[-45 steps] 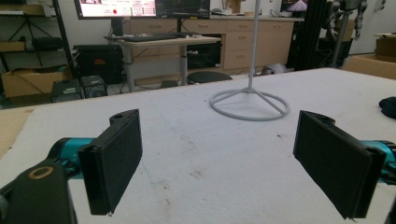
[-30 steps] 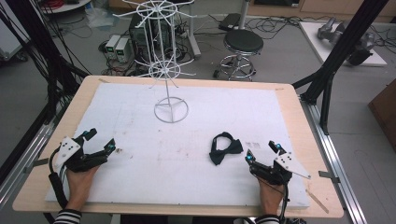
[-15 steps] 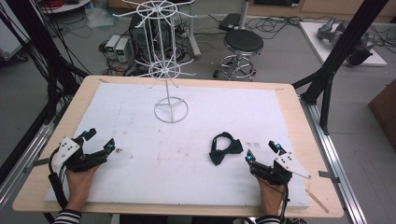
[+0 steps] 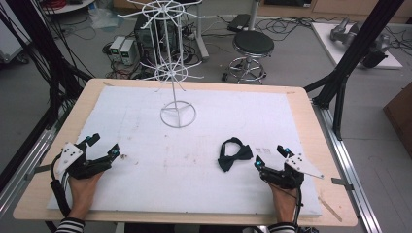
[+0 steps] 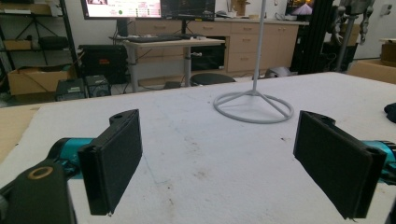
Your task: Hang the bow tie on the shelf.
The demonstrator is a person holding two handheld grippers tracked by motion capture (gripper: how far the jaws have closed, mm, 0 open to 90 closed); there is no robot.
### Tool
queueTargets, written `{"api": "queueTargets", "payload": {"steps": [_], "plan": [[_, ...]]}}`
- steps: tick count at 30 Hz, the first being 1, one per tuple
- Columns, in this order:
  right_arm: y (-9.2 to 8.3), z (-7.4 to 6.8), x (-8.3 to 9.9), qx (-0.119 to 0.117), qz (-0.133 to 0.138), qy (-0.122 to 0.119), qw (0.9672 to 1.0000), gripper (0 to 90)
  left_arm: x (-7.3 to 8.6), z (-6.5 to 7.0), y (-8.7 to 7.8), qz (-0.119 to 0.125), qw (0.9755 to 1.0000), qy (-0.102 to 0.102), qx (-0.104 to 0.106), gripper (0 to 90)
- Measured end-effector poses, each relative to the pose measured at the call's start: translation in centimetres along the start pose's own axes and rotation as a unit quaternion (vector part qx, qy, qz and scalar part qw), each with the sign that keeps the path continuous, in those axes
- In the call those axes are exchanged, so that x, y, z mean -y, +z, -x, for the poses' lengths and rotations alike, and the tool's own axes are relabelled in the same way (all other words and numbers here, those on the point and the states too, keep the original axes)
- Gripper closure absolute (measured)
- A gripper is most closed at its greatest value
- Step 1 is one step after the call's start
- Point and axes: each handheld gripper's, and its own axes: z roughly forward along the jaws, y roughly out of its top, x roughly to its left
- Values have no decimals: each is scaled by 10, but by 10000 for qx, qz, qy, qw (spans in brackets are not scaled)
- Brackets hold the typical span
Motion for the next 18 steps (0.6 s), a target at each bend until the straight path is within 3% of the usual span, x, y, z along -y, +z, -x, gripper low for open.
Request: {"api": "queueTargets", "payload": {"steps": [10,14,17,18], "plan": [[7,6,-26,-407,-411,-154,9982,103,0,0,0,-3,10000,-8,-8,160],[11,6,-32,-564,-636,-196,9962,103,0,0,0,7,10000,-28,-19,159],[20,5,-38,-834,-925,-352,9916,103,0,0,0,4,10000,-31,-16,159],[20,5,-38,-834,-925,-352,9916,103,0,0,0,6,10000,-34,-18,159]]}}
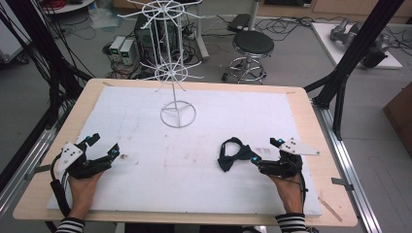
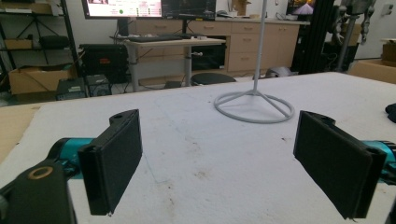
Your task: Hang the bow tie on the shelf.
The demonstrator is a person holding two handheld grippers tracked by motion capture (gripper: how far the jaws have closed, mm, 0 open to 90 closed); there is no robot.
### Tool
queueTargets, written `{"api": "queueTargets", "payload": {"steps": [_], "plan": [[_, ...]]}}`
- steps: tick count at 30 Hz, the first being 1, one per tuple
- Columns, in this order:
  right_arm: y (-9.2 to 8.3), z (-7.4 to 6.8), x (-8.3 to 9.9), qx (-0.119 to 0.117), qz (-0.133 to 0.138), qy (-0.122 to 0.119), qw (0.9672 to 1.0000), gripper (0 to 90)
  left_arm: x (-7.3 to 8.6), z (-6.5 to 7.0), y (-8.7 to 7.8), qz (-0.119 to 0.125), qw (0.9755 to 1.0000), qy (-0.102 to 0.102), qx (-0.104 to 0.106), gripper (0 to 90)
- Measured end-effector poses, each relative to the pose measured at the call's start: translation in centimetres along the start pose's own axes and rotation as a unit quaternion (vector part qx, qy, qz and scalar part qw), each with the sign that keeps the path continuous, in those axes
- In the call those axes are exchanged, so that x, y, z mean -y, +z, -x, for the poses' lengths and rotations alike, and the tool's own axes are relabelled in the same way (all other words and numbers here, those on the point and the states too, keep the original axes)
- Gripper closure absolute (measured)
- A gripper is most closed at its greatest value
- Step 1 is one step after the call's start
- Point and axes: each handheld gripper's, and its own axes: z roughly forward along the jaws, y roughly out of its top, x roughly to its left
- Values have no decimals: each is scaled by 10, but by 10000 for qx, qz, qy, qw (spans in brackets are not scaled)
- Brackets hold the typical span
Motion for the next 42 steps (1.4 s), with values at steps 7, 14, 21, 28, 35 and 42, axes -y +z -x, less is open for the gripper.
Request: {"api": "queueTargets", "payload": {"steps": [7,14,21,28,35,42], "plan": [[12,6,-10,-400,-423,-37,9983,103,0,0,0,-10,10000,-8,-3,159],[25,16,-17,-719,-812,20,9941,103,0,0,0,-9,10000,-9,-13,159],[37,22,-22,-858,-1118,42,9900,134,0,-1,0,-13,10000,-20,-18,159],[43,22,-24,-956,-1261,51,9874,177,0,-1,0,-7,10000,-36,-22,159],[52,26,-19,-1088,-1465,140,9831,208,0,-1,0,-12,10000,-44,-20,159],[62,28,-15,-1250,-1729,92,9769,278,0,-1,0,-6,10000,-46,-21,159]]}}
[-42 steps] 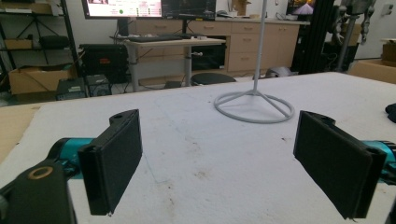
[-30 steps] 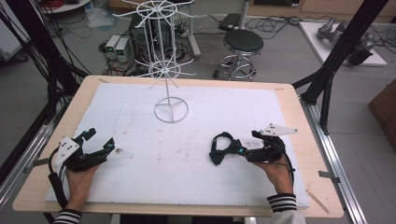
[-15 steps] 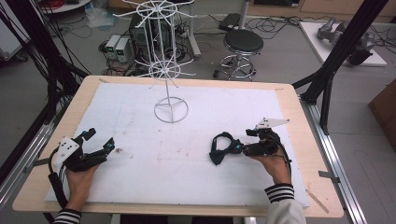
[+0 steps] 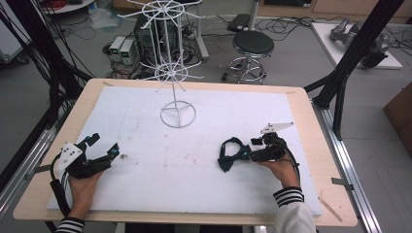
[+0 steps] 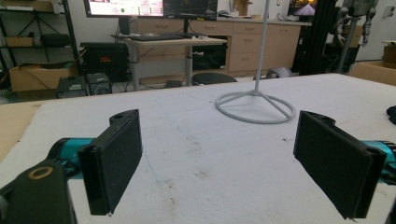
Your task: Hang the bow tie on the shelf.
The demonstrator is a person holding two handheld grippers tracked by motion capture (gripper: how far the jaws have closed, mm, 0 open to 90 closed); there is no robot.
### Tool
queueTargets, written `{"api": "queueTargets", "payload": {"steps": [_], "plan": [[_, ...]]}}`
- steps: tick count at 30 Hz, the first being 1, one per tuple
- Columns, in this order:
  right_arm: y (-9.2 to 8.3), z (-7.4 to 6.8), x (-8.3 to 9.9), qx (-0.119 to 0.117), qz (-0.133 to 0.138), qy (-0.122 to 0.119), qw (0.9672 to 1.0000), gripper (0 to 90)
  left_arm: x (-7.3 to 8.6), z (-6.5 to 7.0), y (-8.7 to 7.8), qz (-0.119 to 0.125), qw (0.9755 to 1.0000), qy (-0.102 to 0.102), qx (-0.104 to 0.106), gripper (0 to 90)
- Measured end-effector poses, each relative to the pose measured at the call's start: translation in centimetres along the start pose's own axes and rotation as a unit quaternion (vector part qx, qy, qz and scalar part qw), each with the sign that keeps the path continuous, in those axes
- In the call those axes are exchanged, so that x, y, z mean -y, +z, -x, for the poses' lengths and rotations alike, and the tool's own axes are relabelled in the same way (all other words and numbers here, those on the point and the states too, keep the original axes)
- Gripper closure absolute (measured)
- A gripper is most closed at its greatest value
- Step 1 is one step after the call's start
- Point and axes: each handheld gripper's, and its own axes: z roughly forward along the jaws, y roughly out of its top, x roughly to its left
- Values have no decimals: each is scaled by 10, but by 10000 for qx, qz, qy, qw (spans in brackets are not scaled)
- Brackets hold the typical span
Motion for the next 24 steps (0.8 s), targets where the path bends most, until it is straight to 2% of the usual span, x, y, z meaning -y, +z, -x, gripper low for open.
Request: {"api": "queueTargets", "payload": {"steps": [5,7,8,10,12,13,14,15,16,17,18,20,21,22,23,24], "plan": [[5,4,2,-107,-235,18,9997,338,0,0,0,-3,10000,-2,0,159],[6,5,2,-142,-252,36,9996,358,0,0,0,-1,10000,-1,-1,159],[6,6,3,-228,-290,55,9993,424,0,0,0,-2,10000,-1,-1,159],[6,6,3,-250,-317,30,9992,453,0,0,0,-4,10000,-2,-1,159],[5,4,3,-291,-389,-49,9988,533,0,0,0,4,10000,-11,0,160],[5,4,3,-291,-389,-49,9988,533,0,0,0,3,10000,-11,0,160],[5,3,3,-289,-424,-82,9986,618,0,0,0,0,10000,-7,0,160],[5,3,3,-289,-424,-82,9986,618,0,0,0,1,10000,-5,-1,160],[4,2,3,-273,-443,-139,9985,696,0,0,0,-1,10000,-6,2,159],[4,2,2,-272,-443,-184,9985,741,0,0,0,1,10000,-6,0,159],[4,2,2,-272,-443,-184,9985,741,0,0,0,-1,10000,-7,1,159],[2,0,2,-294,-425,-226,9984,850,0,0,0,-2,10000,-15,-3,159],[2,0,2,-294,-425,-226,9984,850,0,0,0,1,10000,-11,-4,159],[2,0,2,-320,-440,-124,9984,861,0,0,0,0,10000,-15,-7,159],[2,1,2,-449,-462,-93,9979,869,0,0,0,3,10000,-12,-1,159],[2,1,3,-442,-469,-69,9979,872,0,0,0,1,10000,-8,0,159]]}}
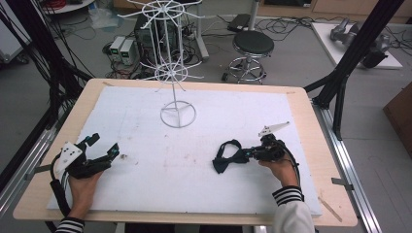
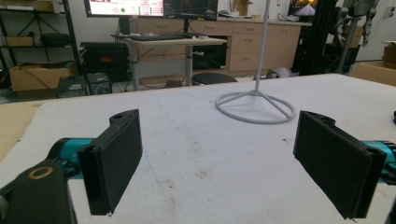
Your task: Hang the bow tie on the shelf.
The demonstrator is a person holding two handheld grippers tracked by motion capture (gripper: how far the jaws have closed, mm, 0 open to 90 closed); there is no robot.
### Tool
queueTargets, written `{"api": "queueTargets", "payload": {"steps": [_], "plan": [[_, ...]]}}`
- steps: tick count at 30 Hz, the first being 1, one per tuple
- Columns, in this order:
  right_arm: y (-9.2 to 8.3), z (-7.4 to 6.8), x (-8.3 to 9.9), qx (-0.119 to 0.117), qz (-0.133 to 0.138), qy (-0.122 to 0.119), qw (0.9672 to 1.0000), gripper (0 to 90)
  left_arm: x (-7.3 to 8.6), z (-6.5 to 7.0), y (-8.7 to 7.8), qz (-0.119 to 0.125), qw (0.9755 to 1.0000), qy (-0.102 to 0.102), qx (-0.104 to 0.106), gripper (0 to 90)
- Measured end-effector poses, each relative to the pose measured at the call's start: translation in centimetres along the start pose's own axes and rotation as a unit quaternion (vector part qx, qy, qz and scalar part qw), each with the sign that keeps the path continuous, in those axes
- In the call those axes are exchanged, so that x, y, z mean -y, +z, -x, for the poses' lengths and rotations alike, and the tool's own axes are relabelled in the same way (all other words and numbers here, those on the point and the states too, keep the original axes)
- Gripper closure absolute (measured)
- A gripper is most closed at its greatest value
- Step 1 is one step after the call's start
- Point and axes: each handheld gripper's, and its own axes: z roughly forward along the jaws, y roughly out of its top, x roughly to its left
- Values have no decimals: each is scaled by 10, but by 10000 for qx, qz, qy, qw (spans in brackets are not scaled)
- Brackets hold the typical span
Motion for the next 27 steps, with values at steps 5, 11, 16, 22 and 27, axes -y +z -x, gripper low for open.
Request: {"api": "queueTargets", "payload": {"steps": [5,11,16,22,27], "plan": [[-4,-3,-1,54,148,-120,9998,877,0,0,0,2,10000,-3,-3,160],[-10,-11,-5,-29,719,-152,9973,880,0,0,0,-2,10000,4,-7,160],[-15,-15,-8,-132,1180,-139,9928,881,0,0,0,-3,10000,4,-8,159],[-22,-25,-12,-9,1704,-150,9853,881,0,0,0,-3,10000,7,-8,159],[-26,-30,-16,97,2039,-217,9787,881,0,0,0,-4,10000,8,-11,159]]}}
